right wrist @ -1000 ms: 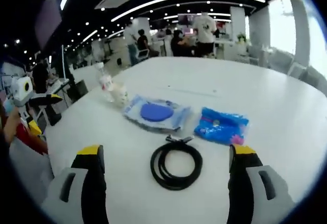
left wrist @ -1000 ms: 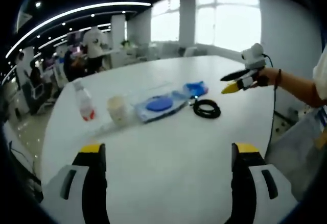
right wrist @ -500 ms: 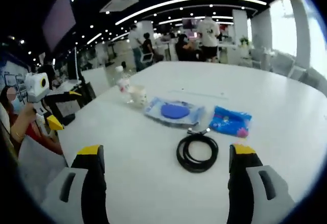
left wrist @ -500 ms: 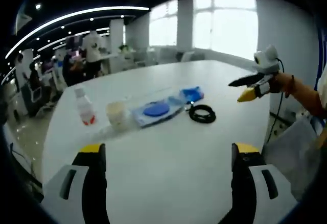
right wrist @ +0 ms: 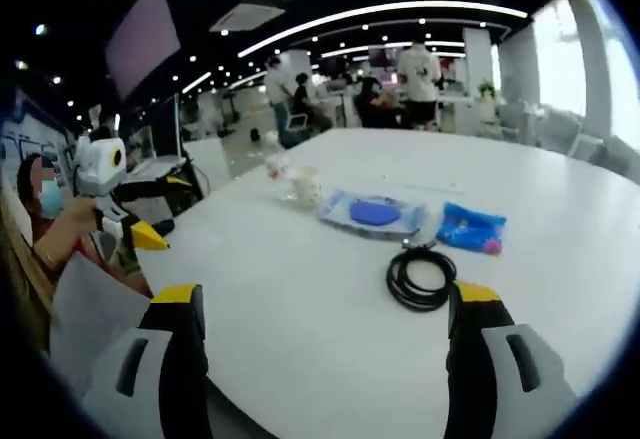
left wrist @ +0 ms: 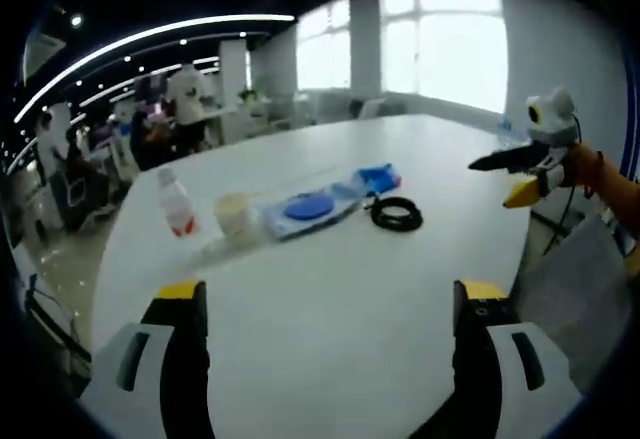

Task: Arrange the tabletop items into an orderly group along one side of the table until the central work area is clear of visible clutter.

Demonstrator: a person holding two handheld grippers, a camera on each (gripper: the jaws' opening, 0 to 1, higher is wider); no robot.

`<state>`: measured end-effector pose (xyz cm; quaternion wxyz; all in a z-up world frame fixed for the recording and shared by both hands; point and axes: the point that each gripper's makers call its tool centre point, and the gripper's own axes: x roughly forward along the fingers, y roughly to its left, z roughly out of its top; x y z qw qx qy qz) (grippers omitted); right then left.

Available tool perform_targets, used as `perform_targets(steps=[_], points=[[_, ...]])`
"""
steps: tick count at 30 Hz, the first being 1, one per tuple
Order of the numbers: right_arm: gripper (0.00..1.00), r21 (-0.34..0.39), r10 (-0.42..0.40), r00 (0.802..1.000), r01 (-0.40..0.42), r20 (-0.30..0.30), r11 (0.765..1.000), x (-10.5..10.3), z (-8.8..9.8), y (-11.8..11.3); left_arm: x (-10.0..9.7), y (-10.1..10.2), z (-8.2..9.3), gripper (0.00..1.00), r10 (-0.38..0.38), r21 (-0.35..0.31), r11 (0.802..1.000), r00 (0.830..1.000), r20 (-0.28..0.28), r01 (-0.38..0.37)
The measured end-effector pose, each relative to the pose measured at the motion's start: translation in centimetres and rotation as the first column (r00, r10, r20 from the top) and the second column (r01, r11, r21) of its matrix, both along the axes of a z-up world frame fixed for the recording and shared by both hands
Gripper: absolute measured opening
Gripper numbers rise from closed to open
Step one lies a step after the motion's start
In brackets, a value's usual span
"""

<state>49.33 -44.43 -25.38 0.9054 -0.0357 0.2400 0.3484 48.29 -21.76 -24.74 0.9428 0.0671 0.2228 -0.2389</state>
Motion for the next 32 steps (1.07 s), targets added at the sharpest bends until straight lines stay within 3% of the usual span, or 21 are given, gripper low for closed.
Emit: perform_targets(steps=[32], points=[[1.0,-0.047,-0.033,0.999,0.033,-0.003,0.998,-1.6,-1.0,-2.0,-1.6,0.3,-0.1,0.99,0.027,-0.004,1.0,1.0,0.01,-0.027]])
